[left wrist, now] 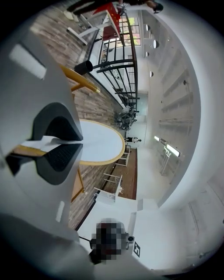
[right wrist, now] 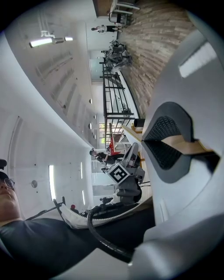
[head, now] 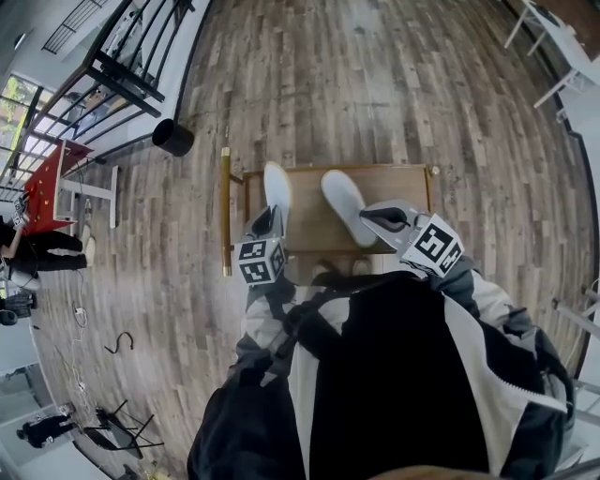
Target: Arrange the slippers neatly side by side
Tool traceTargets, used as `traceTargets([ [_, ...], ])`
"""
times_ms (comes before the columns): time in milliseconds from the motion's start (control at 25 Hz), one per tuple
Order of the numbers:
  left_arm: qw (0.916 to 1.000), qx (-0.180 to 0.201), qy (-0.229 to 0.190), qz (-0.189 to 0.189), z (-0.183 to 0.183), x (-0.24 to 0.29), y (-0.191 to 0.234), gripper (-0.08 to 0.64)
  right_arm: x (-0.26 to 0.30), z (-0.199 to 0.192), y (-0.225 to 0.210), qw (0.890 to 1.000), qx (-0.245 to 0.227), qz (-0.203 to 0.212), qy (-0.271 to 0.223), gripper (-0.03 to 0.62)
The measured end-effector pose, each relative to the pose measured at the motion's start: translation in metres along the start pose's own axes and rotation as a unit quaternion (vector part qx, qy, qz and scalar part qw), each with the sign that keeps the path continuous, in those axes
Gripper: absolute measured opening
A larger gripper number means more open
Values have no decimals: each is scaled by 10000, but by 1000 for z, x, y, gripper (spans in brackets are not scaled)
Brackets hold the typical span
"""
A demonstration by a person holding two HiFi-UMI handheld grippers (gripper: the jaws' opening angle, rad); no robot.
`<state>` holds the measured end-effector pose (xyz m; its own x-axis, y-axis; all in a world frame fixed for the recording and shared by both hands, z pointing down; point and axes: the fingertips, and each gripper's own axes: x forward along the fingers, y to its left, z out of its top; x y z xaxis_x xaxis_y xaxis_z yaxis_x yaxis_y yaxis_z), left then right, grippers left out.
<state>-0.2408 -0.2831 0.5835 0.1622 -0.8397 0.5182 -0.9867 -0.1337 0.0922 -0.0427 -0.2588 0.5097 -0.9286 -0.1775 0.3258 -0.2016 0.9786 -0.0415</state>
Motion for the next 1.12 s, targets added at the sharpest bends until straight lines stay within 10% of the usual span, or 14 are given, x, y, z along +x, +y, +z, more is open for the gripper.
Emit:
traceTargets([
  [1120,9774,-409,2032,426,-133,112,112,32,-3,-6,-2,9948,348,-841,467,5],
])
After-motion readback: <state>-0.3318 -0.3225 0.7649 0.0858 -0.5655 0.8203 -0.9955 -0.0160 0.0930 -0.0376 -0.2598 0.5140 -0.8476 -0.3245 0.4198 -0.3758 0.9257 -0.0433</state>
